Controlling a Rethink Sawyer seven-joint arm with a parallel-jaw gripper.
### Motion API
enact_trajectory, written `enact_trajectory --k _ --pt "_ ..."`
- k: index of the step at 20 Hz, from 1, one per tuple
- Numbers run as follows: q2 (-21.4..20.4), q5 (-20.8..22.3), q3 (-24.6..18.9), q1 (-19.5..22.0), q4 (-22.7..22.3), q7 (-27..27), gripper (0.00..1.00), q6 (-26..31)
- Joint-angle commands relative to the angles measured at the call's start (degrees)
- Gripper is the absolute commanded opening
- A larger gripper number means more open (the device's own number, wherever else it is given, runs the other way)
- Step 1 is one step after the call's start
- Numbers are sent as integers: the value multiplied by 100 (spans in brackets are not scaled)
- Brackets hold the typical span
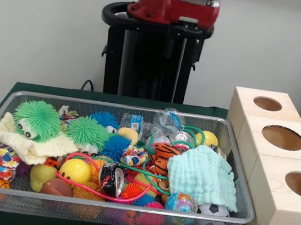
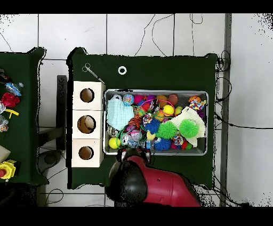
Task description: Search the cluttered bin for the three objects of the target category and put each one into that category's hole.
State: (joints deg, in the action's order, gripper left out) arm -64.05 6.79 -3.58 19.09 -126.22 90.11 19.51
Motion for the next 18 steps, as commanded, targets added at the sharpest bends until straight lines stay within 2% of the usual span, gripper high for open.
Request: enact_trajectory --k 1,8,12,18 --pt "732 829 -785 516 -133 -477 100 -356" --pt "923 1284 -1273 1286 248 -764 100 -15" --pt "1146 1416 -1719 1702 515 -914 100 224" --pt "1653 1631 -1762 1579 1389 -761 100 638"
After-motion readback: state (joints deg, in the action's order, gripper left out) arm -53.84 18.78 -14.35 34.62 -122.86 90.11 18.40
